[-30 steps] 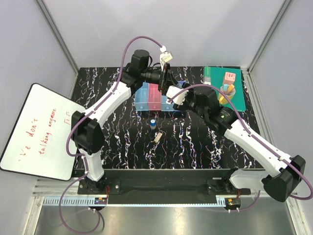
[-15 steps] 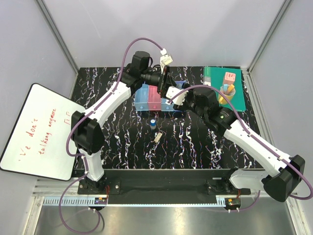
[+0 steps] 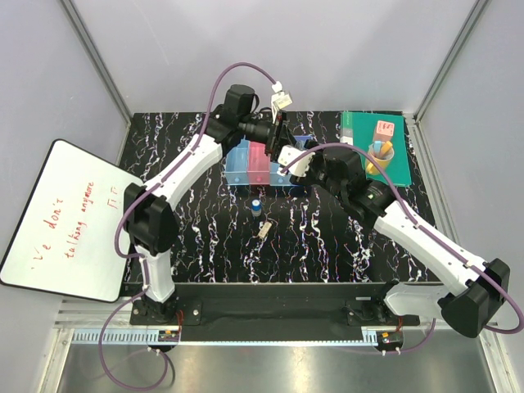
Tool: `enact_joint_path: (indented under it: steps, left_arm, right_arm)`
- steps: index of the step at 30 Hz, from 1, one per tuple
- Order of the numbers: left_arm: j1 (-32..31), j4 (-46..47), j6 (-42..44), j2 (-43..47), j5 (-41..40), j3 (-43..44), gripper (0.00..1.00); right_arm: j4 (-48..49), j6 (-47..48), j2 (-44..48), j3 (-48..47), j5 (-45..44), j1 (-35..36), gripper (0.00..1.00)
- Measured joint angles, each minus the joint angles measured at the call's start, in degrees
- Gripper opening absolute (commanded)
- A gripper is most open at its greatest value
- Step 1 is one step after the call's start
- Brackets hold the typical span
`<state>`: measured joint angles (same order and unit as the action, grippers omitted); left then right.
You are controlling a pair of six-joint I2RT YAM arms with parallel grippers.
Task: Sort the stationery into containers
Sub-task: Pick up the stationery from the center of the board, then place the stationery in the storage box.
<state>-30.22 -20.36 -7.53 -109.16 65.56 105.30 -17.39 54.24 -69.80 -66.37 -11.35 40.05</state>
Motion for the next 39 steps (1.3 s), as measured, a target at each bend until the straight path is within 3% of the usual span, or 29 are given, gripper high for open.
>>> enact_joint_path:
  steps: [3, 4, 5, 9, 10, 11, 21, 32, 39]
  left_arm:
    - [-0.11, -0.35, 0.20, -0.46, 0.04, 0.48, 0.21]
    - [-0.11, -0.37, 0.20, -0.52, 0.04, 0.57, 0.08]
    - [-0.13, -0.52, 0.26, -0.59, 0.04, 0.63, 0.00]
    - [-0.22, -0.81, 0.63, -0.61, 0.00, 0.66, 0.00]
    - [-0.26, -0.87, 0.74, -0.61, -0.09, 0.66, 0.00]
    - [-0.33, -1.01, 0.98, -0.61, -0.20, 0.66, 0.00]
    - [0.00, -6.27, 5.90, 0.04, -7.56, 0.33, 0.00]
    - [8.81, -14.14, 13.79, 1.51, -32.41, -3.85, 0.00]
    - [9.16, -18.18, 21.92, 0.55, -52.61, -1.86, 0.00]
  right_arm:
    - [0.13, 0.00, 0.00, 0.22, -0.20, 0.02, 0.20]
    - [0.24, -0.02, 0.02, 0.31, -0.22, 0.02, 0.39]
    - [0.35, -0.02, 0.07, 0.46, -0.22, 0.02, 0.46]
    - [0.59, -0.02, 0.39, 0.90, -0.24, 0.02, 0.78]
    - [0.63, -0.04, 0.46, 1.01, -0.22, 0.02, 0.94]
    - [0.70, -0.15, 0.52, 1.16, -0.20, 0.02, 1.00]
    - [1.66, -3.61, 2.34, 1.79, -0.90, 0.31, 1.00]
    - [-0.61, -6.69, 7.50, -0.35, -3.21, 0.35, 1.00]
    - [-1.01, -6.38, 9.49, -0.07, -4.20, 0.35, 1.00]
